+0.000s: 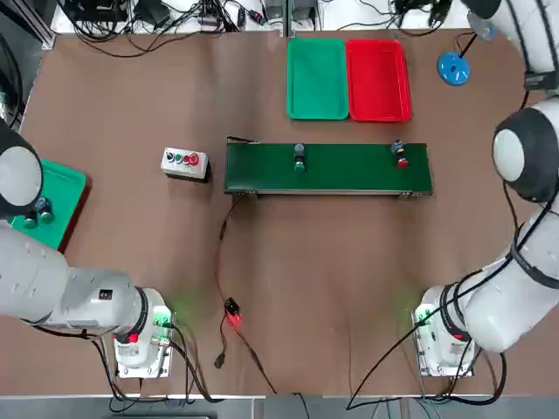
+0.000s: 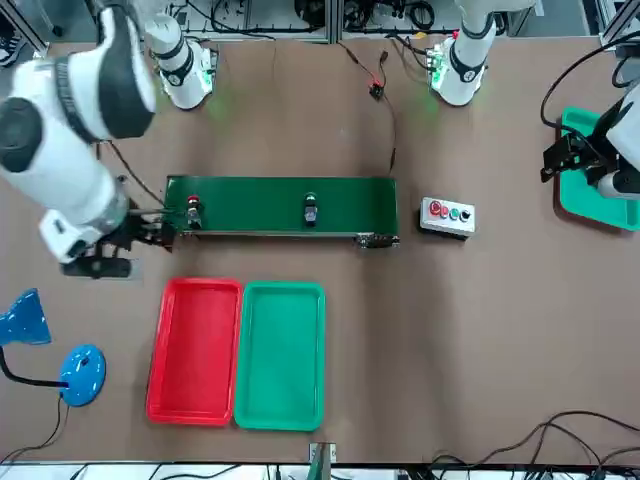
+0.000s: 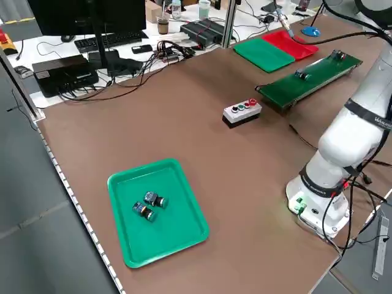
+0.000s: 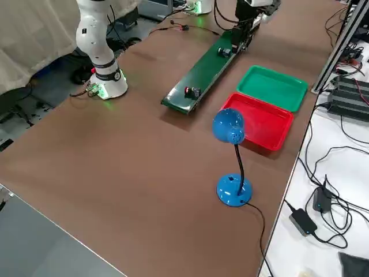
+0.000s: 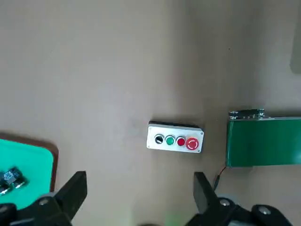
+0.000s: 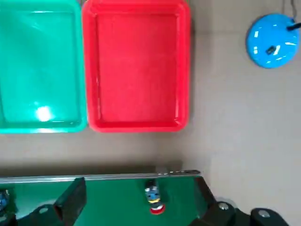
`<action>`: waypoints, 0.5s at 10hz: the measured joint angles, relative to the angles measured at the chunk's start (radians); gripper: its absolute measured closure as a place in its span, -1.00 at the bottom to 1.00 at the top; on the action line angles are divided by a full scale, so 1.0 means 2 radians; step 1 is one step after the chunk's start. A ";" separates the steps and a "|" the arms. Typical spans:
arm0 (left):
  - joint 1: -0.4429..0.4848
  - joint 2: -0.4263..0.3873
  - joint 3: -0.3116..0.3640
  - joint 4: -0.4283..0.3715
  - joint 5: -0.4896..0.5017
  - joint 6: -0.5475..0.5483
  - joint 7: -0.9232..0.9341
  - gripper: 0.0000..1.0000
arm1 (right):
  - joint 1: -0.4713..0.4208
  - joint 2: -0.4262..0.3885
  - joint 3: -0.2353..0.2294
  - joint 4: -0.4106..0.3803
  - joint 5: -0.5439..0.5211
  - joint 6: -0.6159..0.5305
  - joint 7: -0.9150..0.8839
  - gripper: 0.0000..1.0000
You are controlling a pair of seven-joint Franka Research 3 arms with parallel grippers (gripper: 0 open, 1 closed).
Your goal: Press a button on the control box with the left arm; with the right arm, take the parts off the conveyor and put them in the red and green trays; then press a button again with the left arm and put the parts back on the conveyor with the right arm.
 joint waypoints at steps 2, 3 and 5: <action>-0.003 0.000 -0.002 0.000 0.000 0.000 0.000 -1.00 | -0.024 -0.013 -0.024 0.002 0.000 -0.008 -0.016 -1.00; -0.005 0.000 -0.002 0.000 0.000 0.000 0.000 -1.00 | -0.044 -0.022 -0.024 0.003 0.001 -0.011 -0.030 -1.00; -0.005 0.000 -0.003 0.000 0.000 0.000 0.000 -1.00 | -0.164 -0.055 0.083 0.003 -0.001 -0.045 -0.047 -1.00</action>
